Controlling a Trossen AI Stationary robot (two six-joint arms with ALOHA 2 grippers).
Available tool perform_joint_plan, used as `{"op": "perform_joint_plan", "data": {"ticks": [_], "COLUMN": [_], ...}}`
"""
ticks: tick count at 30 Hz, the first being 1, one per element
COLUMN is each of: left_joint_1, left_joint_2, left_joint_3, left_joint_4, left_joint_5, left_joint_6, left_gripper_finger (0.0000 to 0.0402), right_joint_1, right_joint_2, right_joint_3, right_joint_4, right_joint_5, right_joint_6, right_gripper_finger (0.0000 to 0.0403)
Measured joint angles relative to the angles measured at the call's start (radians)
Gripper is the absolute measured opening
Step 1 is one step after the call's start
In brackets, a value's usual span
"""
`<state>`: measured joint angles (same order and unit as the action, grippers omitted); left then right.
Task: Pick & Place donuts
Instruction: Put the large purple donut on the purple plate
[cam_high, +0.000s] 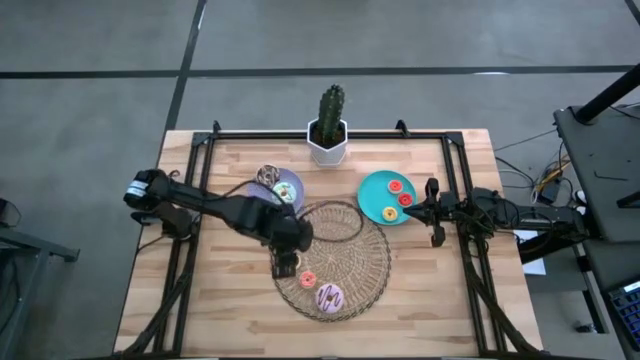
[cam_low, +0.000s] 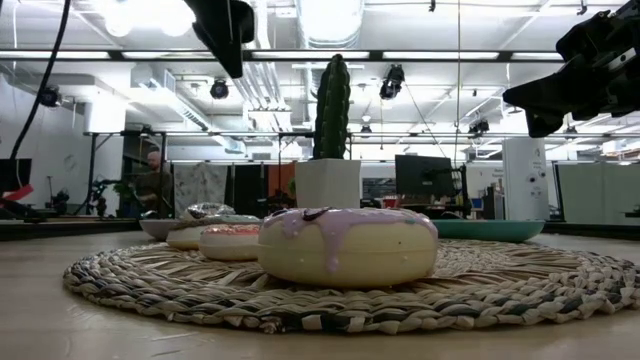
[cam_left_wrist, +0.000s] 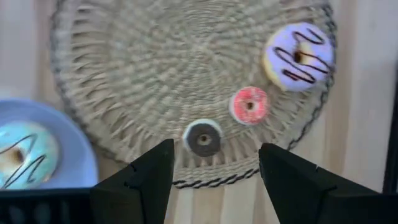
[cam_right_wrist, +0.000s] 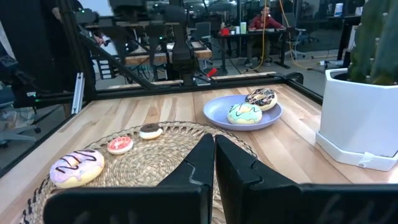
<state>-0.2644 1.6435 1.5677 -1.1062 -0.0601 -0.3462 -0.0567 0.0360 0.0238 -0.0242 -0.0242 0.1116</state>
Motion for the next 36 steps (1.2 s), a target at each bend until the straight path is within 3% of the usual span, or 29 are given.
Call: {"op": "perform_joint_plan", "data": {"ticks": [16, 24, 36], "left_joint_1": [-0.109, -0.115, -0.134], "left_joint_2": [0.113, 0.211, 0.318], "left_joint_3": [0.028, 0.157, 0.304], "left_joint_4": [0.214, 0.218, 0.217], "left_joint_5": [0.017, 0.020, 0.056], "left_joint_6": [0.058, 0.063, 0.258], "left_gripper_finger": [0.0206, 0.0206, 0.0206], "right_joint_1": [0.000, 0.000, 0.000], "right_joint_2": [0.000, -0.001, -0.001], "right_joint_3": [0.000, 0.000, 0.000], "right_joint_4": [0.000, 0.000, 0.000], "right_joint_5": [0.000, 0.000, 0.000], "right_joint_6": [0.000, 0.000, 0.000], "right_gripper_finger": [0.0008, 0.0008, 0.0008]}}
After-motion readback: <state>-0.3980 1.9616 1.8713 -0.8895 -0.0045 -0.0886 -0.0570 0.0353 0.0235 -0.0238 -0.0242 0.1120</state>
